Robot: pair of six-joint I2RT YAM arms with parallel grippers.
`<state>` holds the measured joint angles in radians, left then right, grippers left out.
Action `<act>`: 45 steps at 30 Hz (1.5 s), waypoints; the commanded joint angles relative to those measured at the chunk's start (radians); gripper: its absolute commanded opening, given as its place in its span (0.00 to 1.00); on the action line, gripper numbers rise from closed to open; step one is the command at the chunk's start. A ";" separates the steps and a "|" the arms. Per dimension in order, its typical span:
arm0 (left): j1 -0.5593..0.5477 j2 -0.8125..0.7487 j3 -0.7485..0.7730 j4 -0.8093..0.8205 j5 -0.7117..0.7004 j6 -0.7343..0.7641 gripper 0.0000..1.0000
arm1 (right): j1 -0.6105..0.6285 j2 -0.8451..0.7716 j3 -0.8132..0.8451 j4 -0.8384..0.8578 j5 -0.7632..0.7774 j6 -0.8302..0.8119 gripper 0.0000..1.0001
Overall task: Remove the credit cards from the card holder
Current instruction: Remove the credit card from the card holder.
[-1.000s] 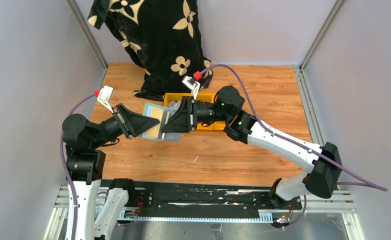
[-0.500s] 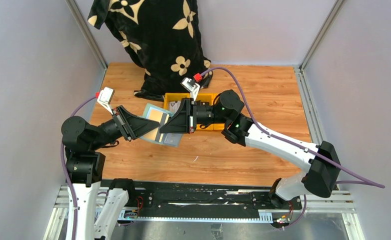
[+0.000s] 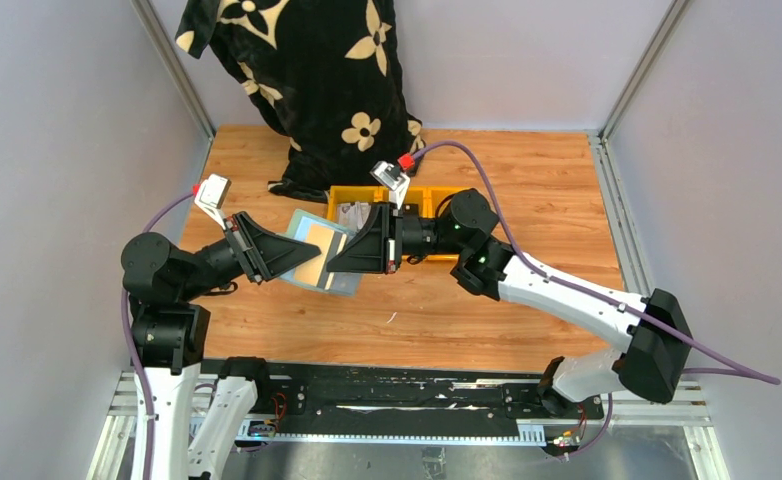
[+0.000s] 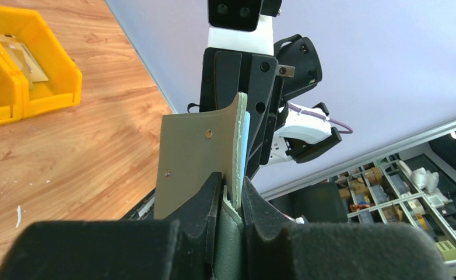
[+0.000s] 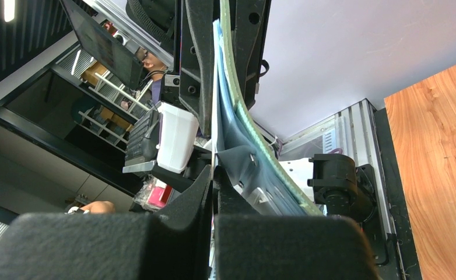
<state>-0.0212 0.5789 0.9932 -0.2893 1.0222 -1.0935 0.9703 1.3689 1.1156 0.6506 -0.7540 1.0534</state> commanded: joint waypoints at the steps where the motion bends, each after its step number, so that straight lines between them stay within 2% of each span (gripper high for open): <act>1: 0.000 0.005 0.036 0.020 0.024 -0.024 0.15 | 0.007 -0.053 -0.028 0.030 0.015 -0.023 0.00; 7: 0.000 0.009 0.048 0.028 0.023 -0.025 0.00 | 0.007 -0.061 -0.036 0.020 0.010 -0.030 0.00; 9: 0.000 0.009 0.054 0.030 0.021 -0.025 0.00 | 0.008 -0.064 -0.041 0.022 0.007 -0.030 0.01; 15: 0.000 0.011 0.063 0.028 0.021 -0.025 0.00 | 0.008 -0.080 -0.052 0.046 0.005 -0.020 0.21; 21: 0.000 0.013 0.074 0.019 0.019 -0.021 0.00 | 0.008 -0.077 -0.034 0.065 0.003 -0.005 0.30; 23: 0.000 0.012 0.073 0.017 0.018 -0.020 0.00 | 0.008 -0.073 -0.028 0.063 0.004 -0.001 0.27; 25: 0.000 0.013 0.077 0.015 0.019 -0.018 0.00 | 0.007 -0.071 -0.024 0.055 0.005 -0.001 0.15; 29: 0.000 0.016 0.086 0.016 0.019 -0.016 0.00 | 0.007 -0.083 -0.038 0.047 0.013 -0.005 0.00; 44: 0.001 0.034 0.107 0.024 0.006 -0.016 0.00 | 0.007 -0.128 -0.067 -0.011 0.031 -0.033 0.00; 45: 0.001 0.033 0.107 0.024 0.008 -0.016 0.00 | 0.007 -0.123 -0.060 -0.008 0.028 -0.030 0.06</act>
<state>-0.0212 0.6060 1.0695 -0.2848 1.0283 -1.1042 0.9703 1.2575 1.0477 0.6350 -0.7216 1.0397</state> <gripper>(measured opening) 0.056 0.004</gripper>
